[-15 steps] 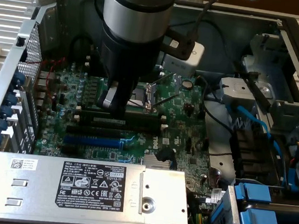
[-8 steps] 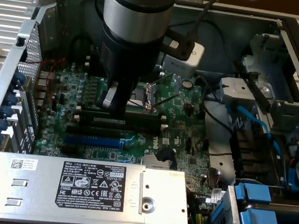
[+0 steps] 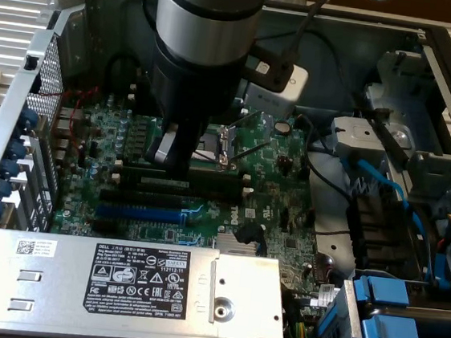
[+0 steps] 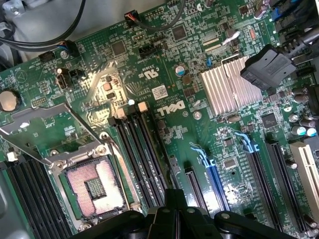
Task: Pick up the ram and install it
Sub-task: 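Press down the ram until it locks into place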
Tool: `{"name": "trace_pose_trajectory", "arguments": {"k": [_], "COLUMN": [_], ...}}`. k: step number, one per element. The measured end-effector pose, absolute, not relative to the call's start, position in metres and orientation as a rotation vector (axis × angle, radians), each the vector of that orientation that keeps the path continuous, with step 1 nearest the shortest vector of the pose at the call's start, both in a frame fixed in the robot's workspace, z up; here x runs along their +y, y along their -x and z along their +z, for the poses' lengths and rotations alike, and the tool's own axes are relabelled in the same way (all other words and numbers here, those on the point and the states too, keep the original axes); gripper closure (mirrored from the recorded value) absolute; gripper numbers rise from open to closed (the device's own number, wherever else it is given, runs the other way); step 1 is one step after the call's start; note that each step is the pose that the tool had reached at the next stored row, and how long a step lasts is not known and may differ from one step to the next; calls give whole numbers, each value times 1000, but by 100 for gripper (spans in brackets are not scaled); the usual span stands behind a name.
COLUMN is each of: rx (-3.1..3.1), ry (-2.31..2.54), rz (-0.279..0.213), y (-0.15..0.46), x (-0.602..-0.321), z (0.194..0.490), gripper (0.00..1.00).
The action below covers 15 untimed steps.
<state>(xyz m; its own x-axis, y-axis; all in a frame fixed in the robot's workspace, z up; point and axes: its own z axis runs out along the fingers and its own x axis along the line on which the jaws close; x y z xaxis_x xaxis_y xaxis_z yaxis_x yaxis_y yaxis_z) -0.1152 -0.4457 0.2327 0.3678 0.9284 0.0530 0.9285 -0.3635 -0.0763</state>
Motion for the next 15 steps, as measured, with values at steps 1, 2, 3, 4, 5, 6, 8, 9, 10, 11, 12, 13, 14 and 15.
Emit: {"name": "trace_pose_trajectory", "arguments": {"k": [1,2,3,4,5,6,8,9,10,11,12,13,14,15], "rx": [-1715,-1713,-1710,-1710,-1709,-1709,-1708,-1707,-1707,-1706,-1706,-1705,-1704,-1704], "ry": [2520,2521,2522,2522,2522,2522,2521,2521,2521,2521,2522,2522,2522,2521], "rz": [-1,0,2,2,3,3,5,5,6,7,8,8,9,9], "y": [115,115,115,115,115,115,115,115,115,115,115,115,115,115], "x": [-446,-446,-446,-446,-446,-446,-446,-447,-447,-447,-447,-447,-447,-447], "z": [233,232,232,232,232,232,232,232,232,232,232,232,232,232], "gripper": [89,89,89,89,89,89,89,89,89,89,89,89,89,89]}}
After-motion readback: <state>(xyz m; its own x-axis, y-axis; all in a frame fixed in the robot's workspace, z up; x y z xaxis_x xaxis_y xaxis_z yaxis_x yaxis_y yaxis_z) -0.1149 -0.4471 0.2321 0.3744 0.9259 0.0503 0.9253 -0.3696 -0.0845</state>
